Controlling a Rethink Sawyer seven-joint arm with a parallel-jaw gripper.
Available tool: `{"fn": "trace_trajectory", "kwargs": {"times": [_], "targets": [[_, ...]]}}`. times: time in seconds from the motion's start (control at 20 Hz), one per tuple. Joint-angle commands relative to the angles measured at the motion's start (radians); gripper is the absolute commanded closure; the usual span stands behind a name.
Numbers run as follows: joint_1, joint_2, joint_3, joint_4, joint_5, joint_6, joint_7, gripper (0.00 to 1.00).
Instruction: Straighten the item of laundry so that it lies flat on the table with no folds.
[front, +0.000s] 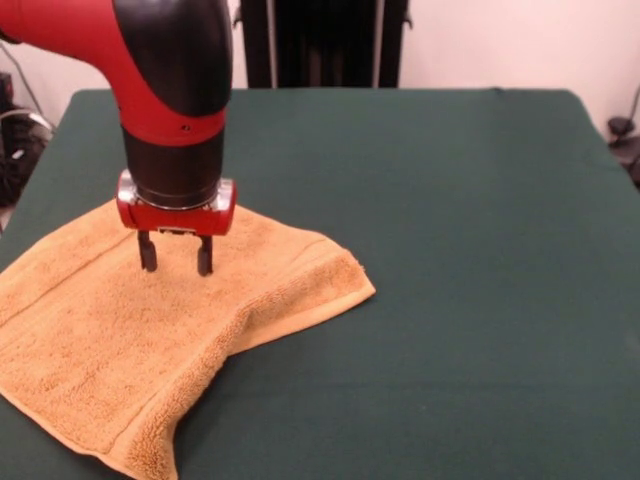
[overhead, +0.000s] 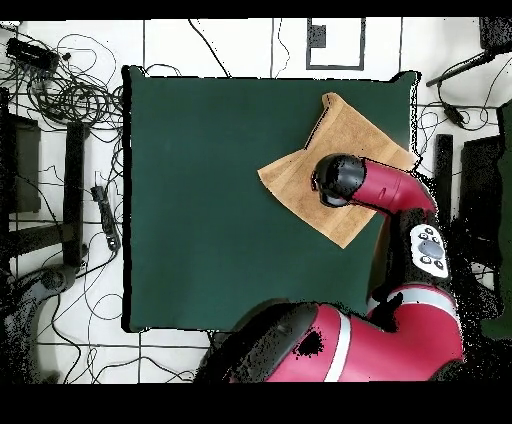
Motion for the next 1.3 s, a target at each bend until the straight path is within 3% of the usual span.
{"fn": "trace_trajectory", "kwargs": {"times": [0.05, 0.7, 1.3], "targets": [[0.057, -0.014, 0.05, 0.061, 0.055, 0.005, 0.235, 0.0], [0.042, 0.014, 0.055, 0.076, 0.05, -0.051, 0.231, 0.0], [0.019, 0.104, 0.066, -0.039, 0.046, 0.006, 0.179, 0.0]]}}
